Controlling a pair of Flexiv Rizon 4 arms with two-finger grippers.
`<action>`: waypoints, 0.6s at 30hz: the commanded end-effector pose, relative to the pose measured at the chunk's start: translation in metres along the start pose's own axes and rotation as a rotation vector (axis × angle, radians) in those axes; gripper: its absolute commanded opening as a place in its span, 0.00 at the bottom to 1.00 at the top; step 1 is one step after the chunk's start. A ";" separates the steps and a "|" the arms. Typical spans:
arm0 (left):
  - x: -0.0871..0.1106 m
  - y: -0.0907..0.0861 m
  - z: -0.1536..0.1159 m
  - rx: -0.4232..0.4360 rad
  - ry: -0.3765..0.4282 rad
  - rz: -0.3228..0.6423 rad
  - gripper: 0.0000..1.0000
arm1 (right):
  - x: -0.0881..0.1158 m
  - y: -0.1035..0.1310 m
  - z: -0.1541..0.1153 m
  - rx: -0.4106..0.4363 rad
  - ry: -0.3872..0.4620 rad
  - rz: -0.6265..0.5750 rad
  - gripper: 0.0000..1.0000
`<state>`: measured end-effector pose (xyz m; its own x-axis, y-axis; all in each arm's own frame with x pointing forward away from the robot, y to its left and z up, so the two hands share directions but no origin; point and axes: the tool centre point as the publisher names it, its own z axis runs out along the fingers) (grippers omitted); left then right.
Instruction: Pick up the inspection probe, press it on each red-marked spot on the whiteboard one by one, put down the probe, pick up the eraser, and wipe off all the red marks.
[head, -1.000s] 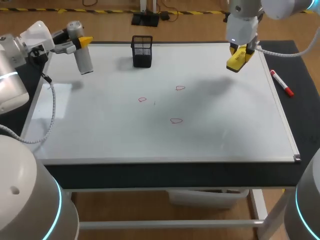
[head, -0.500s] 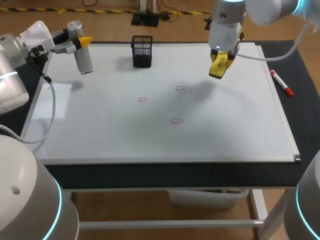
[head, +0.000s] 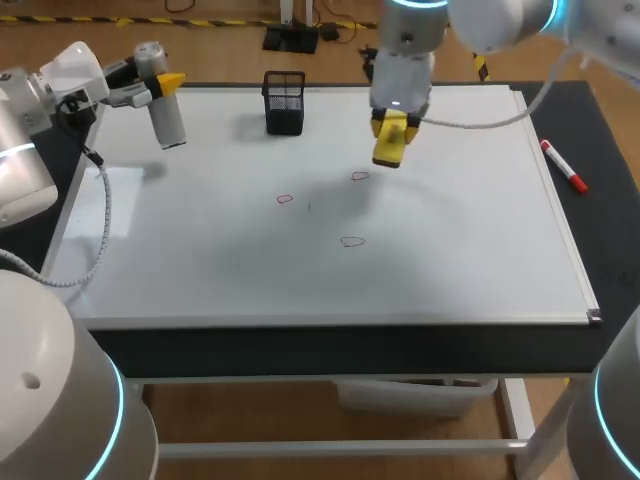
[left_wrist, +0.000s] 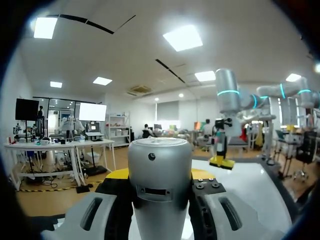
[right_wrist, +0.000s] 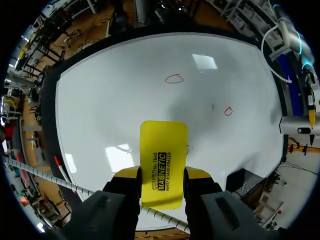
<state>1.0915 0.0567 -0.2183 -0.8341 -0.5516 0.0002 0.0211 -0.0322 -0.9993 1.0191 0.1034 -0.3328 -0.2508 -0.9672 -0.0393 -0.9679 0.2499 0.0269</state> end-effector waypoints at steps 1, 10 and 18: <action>0.001 -0.001 0.000 0.000 -0.002 0.001 0.00 | -0.026 0.006 0.007 -0.002 0.037 -0.030 0.00; 0.001 -0.001 0.000 0.000 -0.002 0.001 0.00 | -0.072 0.030 0.020 -0.011 0.049 -0.130 0.00; 0.001 -0.001 0.000 0.000 -0.002 0.001 0.00 | -0.110 0.050 0.031 -0.017 0.049 -0.215 0.00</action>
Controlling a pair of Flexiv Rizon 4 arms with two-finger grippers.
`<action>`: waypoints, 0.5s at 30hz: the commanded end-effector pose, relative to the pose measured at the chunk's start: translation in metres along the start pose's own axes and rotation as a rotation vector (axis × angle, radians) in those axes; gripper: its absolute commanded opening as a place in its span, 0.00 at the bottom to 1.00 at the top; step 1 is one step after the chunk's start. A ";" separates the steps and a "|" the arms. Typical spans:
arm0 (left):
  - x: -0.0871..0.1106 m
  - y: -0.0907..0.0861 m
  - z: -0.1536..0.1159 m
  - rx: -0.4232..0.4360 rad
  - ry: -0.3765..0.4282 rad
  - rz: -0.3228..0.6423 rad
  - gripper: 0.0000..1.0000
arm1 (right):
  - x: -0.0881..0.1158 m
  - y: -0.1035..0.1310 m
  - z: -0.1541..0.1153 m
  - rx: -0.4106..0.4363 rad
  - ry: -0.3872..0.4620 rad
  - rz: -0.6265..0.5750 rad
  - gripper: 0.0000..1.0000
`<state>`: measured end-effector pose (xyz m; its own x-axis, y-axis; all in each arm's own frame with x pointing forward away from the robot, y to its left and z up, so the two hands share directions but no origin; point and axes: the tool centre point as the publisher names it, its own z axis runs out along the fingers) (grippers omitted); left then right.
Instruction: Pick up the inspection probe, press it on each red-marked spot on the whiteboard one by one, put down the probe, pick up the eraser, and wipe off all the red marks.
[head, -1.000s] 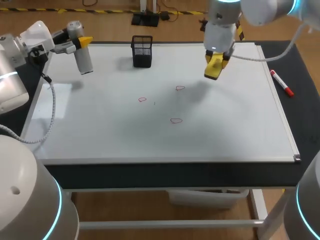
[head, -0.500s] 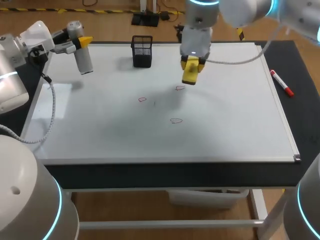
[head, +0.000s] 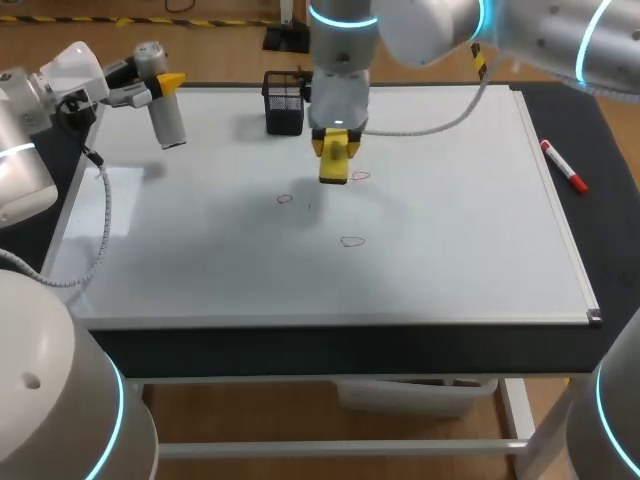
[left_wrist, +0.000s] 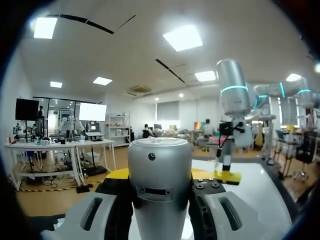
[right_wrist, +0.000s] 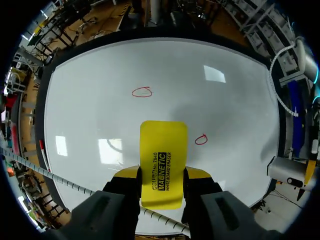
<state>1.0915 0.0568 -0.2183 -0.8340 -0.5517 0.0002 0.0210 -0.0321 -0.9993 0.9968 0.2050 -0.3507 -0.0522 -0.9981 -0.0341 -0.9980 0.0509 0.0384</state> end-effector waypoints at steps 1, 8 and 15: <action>0.001 -0.001 0.000 0.000 -0.002 0.001 0.00 | -0.024 0.002 0.011 -0.003 0.030 -0.025 0.00; 0.001 -0.001 0.000 0.000 -0.002 0.001 0.00 | -0.057 0.014 0.026 0.001 0.049 -0.105 0.00; 0.001 -0.001 0.000 0.000 -0.002 0.001 0.00 | -0.083 0.022 0.041 -0.014 0.051 -0.156 0.00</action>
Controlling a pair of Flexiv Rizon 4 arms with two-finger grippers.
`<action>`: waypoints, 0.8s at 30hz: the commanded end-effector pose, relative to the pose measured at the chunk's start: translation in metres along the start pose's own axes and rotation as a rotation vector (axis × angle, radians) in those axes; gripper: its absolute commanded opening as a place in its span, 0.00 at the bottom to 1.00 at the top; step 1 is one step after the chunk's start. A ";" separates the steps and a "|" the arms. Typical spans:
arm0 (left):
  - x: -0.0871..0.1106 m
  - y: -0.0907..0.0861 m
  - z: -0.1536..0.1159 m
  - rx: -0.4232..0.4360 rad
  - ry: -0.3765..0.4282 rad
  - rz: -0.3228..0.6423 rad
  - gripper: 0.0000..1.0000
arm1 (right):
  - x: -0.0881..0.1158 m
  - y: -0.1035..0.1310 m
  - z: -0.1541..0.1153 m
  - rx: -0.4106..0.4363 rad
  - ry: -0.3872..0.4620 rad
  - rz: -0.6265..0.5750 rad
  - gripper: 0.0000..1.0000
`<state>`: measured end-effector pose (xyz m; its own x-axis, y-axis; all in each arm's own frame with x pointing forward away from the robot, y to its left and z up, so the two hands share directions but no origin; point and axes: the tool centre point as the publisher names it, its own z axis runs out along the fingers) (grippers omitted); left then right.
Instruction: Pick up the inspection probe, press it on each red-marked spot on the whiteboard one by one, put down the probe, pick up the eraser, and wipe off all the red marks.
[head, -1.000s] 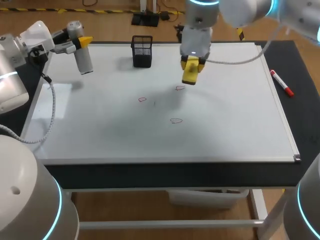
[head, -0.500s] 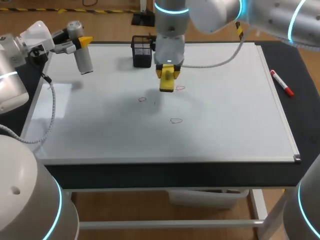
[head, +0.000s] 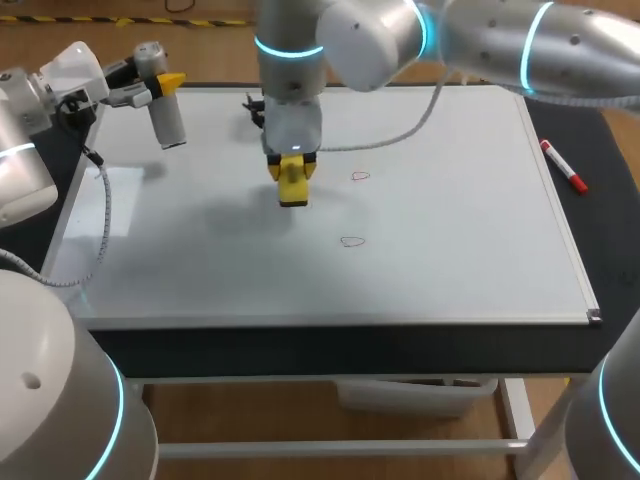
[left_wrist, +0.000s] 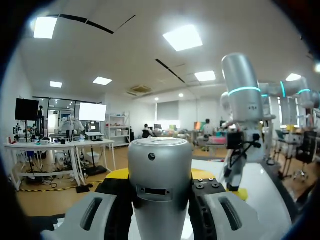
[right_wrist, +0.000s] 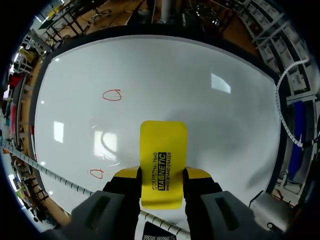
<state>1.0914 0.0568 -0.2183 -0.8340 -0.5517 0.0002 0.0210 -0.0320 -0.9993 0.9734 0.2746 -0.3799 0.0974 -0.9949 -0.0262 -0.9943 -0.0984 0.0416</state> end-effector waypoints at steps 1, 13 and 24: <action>0.001 -0.001 0.000 0.000 -0.002 0.001 0.00 | -0.019 -0.007 0.009 -0.010 0.034 -0.013 0.00; 0.001 -0.001 0.000 0.000 -0.002 0.001 0.00 | -0.042 -0.008 0.025 -0.002 0.044 -0.082 0.00; 0.001 -0.001 0.000 0.000 -0.002 0.001 0.00 | -0.047 -0.006 0.037 -0.010 0.018 -0.100 0.00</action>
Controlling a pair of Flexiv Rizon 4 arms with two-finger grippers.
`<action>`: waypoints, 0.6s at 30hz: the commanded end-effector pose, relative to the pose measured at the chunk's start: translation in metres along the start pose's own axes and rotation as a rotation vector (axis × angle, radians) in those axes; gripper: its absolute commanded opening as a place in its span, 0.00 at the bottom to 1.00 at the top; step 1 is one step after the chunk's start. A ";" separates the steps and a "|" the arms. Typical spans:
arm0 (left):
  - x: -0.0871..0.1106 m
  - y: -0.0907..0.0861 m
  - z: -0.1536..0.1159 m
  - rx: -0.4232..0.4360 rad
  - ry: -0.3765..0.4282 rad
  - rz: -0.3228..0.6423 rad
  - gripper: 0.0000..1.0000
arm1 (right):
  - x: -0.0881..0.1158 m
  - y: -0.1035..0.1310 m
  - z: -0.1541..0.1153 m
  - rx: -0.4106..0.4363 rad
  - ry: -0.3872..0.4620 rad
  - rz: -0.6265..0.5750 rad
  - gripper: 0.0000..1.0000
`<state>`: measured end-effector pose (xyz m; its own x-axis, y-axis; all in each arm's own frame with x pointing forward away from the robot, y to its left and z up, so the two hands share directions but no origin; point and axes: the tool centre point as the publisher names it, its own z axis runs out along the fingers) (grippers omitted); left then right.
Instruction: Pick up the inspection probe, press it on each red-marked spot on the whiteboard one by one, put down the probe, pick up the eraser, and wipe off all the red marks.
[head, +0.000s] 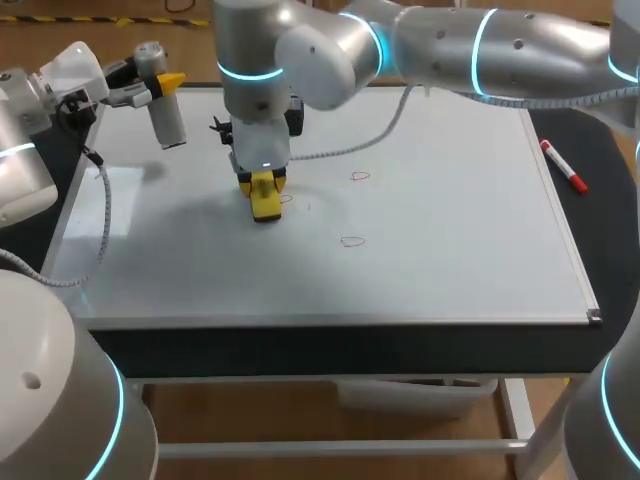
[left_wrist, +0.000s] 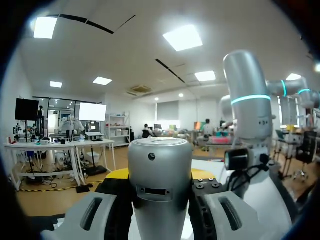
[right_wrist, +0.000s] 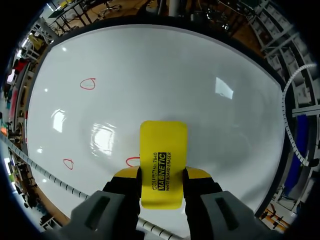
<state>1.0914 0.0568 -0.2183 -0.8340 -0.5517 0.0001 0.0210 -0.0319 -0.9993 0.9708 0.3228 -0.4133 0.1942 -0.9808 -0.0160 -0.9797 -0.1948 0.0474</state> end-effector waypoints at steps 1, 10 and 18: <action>0.001 -0.001 0.000 0.000 -0.002 0.001 0.00 | 0.001 -0.002 0.003 -0.003 0.004 -0.003 0.00; 0.001 -0.001 0.000 0.000 -0.002 0.001 0.00 | 0.008 -0.001 0.006 0.003 0.011 0.002 0.00; 0.001 -0.001 0.000 0.000 -0.002 0.001 0.00 | 0.016 -0.001 0.010 -0.009 0.013 0.020 0.00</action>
<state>1.0914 0.0568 -0.2183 -0.8340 -0.5518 0.0002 0.0210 -0.0320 -0.9993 0.9732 0.3106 -0.4240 0.1729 -0.9849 -0.0027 -0.9833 -0.1728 0.0563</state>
